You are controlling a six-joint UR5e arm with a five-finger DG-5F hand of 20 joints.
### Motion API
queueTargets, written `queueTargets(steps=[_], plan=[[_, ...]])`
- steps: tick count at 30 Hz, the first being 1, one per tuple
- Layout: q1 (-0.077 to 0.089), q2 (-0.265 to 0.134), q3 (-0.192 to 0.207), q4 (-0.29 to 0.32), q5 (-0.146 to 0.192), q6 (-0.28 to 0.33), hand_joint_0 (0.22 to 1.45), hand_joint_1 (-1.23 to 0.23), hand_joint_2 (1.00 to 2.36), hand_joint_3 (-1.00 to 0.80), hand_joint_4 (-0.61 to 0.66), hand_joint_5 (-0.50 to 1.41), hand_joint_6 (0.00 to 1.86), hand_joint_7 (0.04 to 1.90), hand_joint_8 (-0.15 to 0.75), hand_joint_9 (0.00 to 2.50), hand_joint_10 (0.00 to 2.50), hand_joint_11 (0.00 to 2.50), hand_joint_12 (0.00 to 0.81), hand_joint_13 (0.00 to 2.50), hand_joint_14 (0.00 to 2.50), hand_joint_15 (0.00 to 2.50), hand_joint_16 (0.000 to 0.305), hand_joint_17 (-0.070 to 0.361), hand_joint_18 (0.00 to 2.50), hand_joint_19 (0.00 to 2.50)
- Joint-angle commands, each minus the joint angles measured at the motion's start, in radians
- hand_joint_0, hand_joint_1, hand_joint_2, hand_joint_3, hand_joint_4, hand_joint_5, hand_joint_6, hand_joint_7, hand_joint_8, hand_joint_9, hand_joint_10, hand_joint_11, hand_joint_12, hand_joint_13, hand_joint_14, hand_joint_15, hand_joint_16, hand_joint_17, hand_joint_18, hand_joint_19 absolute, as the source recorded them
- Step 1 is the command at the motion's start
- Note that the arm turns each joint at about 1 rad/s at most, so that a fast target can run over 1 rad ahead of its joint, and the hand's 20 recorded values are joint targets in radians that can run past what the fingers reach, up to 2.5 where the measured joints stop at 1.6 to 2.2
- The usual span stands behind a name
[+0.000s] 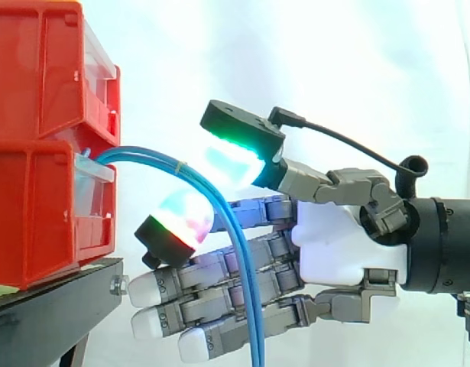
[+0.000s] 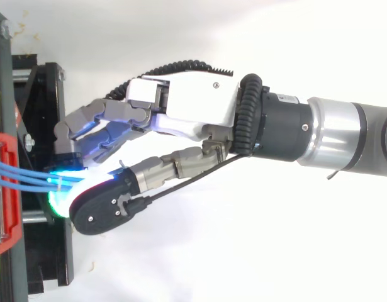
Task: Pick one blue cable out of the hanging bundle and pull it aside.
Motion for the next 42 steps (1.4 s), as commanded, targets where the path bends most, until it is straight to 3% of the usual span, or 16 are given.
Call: queueTargets(steps=[1, 14, 27, 39, 42], plan=[[0.001, 0.000, 0.000, 0.000, 0.003, 0.000, 0.50, -0.55, 1.00, -0.49, 0.21, -0.17, 0.78, 1.10, 0.327, 0.69, 0.01, 0.28, 0.367, 0.57, 0.01, 0.23, 0.058, 0.132, 0.58, 0.37], [0.005, -0.001, 0.005, 0.002, 0.011, -0.022, 0.50, -0.54, 1.00, -0.48, 0.20, -0.16, 0.76, 1.14, 0.326, 0.70, 0.01, 0.28, 0.369, 0.57, 0.01, 0.24, 0.059, 0.132, 0.59, 0.38], [0.025, -0.003, 0.026, -0.004, 0.057, -0.055, 0.51, -0.56, 1.00, -0.46, 0.20, -0.16, 0.75, 1.15, 0.325, 0.69, 0.01, 0.28, 0.366, 0.57, 0.01, 0.24, 0.058, 0.130, 0.58, 0.37], [0.027, -0.003, 0.043, -0.017, 0.057, -0.052, 0.57, -0.60, 1.02, -0.22, 0.19, -0.17, 0.79, 1.24, 0.311, 0.69, 0.01, 0.29, 0.351, 0.56, 0.01, 0.24, 0.055, 0.123, 0.56, 0.37], [0.027, -0.001, 0.045, -0.017, 0.057, -0.052, 0.58, -0.68, 1.02, -0.17, 0.20, -0.19, 0.84, 1.16, 0.304, 0.67, 0.01, 0.29, 0.349, 0.55, 0.01, 0.24, 0.054, 0.121, 0.56, 0.37]])
